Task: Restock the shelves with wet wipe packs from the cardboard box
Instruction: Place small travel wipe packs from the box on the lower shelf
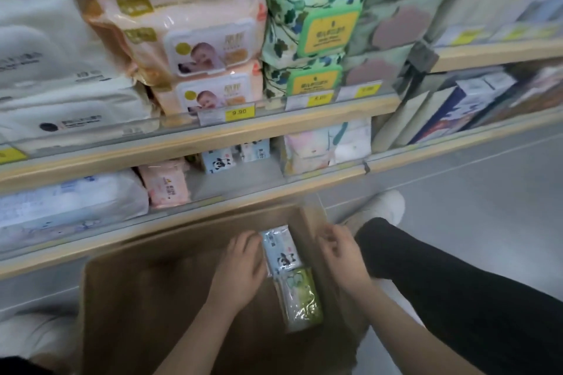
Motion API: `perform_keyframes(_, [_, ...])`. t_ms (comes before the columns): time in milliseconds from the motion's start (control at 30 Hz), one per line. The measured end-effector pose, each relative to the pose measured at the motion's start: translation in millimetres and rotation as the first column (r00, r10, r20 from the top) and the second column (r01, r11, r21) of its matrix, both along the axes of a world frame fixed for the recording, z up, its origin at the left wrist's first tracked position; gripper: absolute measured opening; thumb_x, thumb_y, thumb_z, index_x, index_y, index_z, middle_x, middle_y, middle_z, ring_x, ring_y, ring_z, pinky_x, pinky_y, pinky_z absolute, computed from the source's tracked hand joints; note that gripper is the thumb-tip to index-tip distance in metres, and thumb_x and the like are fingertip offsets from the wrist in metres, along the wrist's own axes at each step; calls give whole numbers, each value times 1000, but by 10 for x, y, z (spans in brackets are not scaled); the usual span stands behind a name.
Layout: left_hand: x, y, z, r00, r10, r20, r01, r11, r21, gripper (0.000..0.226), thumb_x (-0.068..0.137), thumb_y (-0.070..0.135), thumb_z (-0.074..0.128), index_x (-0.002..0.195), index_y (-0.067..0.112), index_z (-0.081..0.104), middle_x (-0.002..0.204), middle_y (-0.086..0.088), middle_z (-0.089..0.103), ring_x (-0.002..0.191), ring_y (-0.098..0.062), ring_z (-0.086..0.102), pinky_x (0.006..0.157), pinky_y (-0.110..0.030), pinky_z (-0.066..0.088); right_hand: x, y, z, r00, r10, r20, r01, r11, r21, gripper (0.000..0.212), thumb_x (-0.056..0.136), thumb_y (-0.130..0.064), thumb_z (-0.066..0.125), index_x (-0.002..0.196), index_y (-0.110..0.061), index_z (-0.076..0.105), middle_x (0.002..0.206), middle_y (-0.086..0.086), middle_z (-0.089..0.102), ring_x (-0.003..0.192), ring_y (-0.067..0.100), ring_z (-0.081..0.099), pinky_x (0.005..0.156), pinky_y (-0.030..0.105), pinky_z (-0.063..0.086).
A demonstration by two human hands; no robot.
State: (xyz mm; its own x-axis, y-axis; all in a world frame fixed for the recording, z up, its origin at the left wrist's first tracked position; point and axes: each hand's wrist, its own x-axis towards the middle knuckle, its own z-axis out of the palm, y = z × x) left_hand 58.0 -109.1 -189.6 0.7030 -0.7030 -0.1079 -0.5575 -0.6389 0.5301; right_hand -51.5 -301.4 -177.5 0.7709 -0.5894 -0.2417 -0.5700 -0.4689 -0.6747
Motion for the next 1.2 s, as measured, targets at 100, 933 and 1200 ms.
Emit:
perform_keyframes(100, [-109, -55, -126, 987, 41, -156, -32, 998, 59, 42, 90, 28, 53, 131, 21, 44, 134, 4, 43, 121, -14, 46, 94, -26, 41, -34, 165, -160, 997, -71, -3, 71, 997, 36, 31, 96, -33, 46, 123, -22, 54, 115, -4, 53, 105, 13, 55, 91, 41, 50])
perform_keyframes(933, [-48, -785, -998, 600, 581, -549, -492, 810, 320, 47, 78, 26, 74, 108, -9, 63, 112, -29, 63, 109, -38, 60, 88, -36, 45, -28, 264, -346, 992, -122, 3, 123, 992, -19, 32, 97, -35, 42, 125, -21, 52, 112, -4, 53, 104, 12, 50, 87, 27, 42])
perform_keyframes(1200, [-38, -717, -1000, 605, 575, -550, -516, 810, 279, 43, 78, 22, 75, 109, -3, 62, 113, -23, 65, 107, -37, 61, 89, -36, 45, -30, 253, -354, 991, -134, 18, 135, 990, -41, 32, 97, -35, 42, 123, -20, 53, 111, -2, 55, 104, 15, 53, 88, 28, 43])
